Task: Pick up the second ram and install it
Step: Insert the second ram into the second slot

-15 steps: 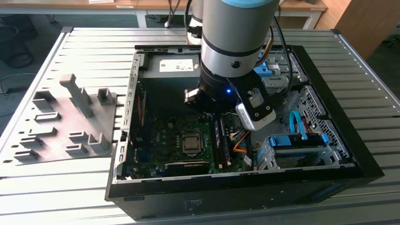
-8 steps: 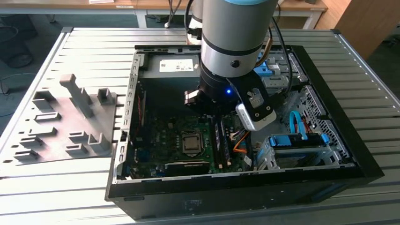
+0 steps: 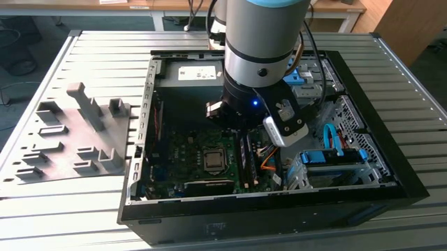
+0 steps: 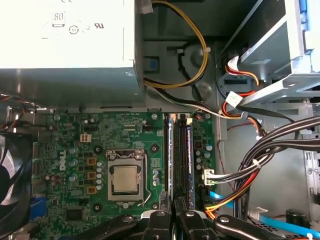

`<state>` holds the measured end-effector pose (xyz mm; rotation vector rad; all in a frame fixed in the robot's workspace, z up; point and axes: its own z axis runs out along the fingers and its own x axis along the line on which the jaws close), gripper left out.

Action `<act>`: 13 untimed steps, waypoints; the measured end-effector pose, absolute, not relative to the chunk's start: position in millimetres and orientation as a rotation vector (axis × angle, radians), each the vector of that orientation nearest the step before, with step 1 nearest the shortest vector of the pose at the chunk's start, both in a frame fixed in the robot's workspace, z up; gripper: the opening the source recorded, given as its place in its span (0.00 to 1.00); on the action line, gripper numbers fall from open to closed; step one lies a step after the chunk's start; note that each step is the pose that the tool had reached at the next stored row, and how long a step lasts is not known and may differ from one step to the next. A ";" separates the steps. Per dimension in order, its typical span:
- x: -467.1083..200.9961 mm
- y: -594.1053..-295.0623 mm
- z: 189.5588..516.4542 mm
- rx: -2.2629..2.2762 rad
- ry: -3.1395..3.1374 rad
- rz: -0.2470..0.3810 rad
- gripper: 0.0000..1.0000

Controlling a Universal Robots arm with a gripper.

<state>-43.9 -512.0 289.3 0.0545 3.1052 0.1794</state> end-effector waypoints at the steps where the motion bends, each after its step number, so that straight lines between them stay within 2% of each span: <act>1: -43.9 -512.0 288.5 0.054 3.105 0.179 0.14; 13: -43.9 -512.0 274.3 0.054 3.105 0.177 0.14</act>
